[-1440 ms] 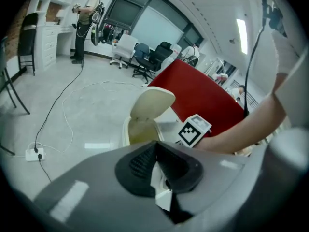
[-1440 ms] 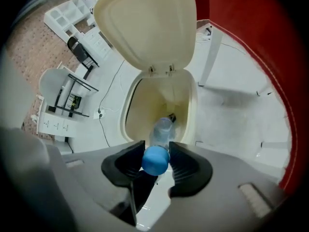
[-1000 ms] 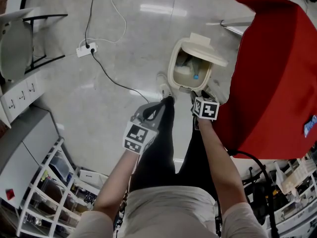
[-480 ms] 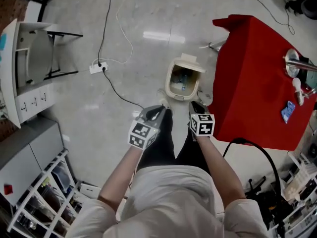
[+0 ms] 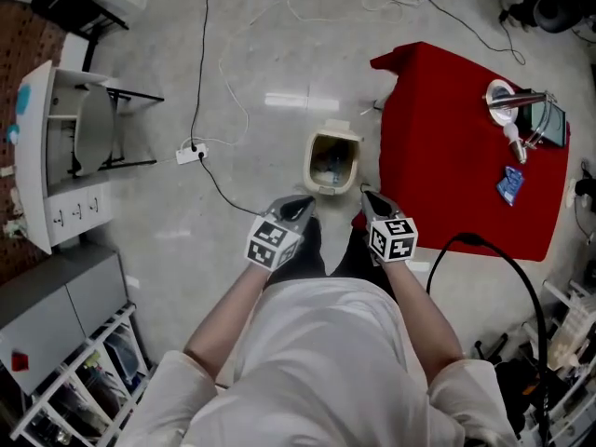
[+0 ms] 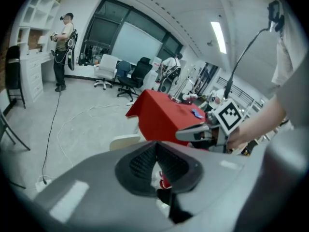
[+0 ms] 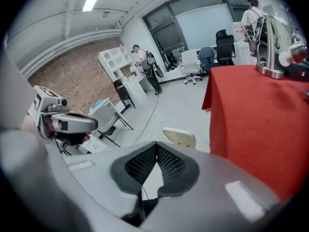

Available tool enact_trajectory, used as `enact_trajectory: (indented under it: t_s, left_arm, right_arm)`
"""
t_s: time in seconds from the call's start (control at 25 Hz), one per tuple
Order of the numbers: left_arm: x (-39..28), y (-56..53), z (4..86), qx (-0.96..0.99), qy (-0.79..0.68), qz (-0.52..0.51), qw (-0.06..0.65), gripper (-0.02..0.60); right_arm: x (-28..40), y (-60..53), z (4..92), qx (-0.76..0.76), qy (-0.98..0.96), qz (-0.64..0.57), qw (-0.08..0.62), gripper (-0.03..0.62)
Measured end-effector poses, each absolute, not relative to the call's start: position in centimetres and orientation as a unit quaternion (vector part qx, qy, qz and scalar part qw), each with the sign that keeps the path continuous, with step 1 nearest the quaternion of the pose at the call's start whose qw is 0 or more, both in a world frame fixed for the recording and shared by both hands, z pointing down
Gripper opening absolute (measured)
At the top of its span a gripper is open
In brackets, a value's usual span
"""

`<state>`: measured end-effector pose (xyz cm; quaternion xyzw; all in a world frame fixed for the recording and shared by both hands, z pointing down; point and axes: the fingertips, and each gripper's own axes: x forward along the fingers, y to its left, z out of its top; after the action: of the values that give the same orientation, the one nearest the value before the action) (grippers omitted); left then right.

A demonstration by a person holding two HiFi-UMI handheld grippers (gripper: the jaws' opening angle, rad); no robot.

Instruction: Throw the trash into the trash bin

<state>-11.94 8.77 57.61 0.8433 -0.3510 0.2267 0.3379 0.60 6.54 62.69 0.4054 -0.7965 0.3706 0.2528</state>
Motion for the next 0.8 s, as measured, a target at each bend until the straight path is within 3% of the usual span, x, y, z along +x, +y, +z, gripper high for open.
enact_trajectory:
  t_s: [0.8]
  left_arm:
    - [-11.0,10.7,49.4,0.873,-0.328,0.210,0.294,0.003]
  right_arm:
    - [1.0,9.9,52.3,0.381,-0.837,0.339,0.199,0.002]
